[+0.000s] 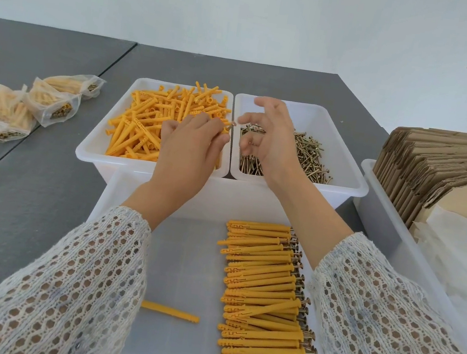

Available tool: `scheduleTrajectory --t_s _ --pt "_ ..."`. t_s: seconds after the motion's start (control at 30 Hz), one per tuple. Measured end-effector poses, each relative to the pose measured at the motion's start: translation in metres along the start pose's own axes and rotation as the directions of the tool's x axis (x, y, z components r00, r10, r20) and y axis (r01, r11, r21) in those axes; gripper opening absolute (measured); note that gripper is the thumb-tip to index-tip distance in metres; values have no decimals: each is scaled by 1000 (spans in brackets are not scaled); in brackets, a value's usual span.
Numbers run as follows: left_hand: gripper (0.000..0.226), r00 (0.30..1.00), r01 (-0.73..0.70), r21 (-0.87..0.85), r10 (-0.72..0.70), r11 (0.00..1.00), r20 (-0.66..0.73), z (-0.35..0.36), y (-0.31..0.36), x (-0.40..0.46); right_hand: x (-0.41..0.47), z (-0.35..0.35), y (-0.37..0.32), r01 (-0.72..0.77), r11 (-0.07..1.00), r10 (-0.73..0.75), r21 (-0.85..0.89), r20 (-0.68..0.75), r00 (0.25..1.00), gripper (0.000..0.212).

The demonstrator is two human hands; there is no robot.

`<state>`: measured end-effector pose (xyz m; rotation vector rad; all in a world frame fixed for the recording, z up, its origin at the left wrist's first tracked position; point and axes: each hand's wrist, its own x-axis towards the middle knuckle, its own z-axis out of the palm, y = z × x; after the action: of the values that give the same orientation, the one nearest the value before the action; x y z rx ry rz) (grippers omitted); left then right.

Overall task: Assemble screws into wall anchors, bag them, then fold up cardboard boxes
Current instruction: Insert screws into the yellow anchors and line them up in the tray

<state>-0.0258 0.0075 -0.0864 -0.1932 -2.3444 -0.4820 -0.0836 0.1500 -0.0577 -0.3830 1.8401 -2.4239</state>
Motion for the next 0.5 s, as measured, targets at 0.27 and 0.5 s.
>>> scheduleTrajectory --t_s 0.27,0.5 --pt "26 945 -321 -228 326 919 -15 -5 27 -9 14 -20 1 -205 977 176 -57 -330 928 13" --pt "25 811 -434 -299 513 850 282 7 63 -31 15 -23 5 -296 953 271 -64 -256 928 18"
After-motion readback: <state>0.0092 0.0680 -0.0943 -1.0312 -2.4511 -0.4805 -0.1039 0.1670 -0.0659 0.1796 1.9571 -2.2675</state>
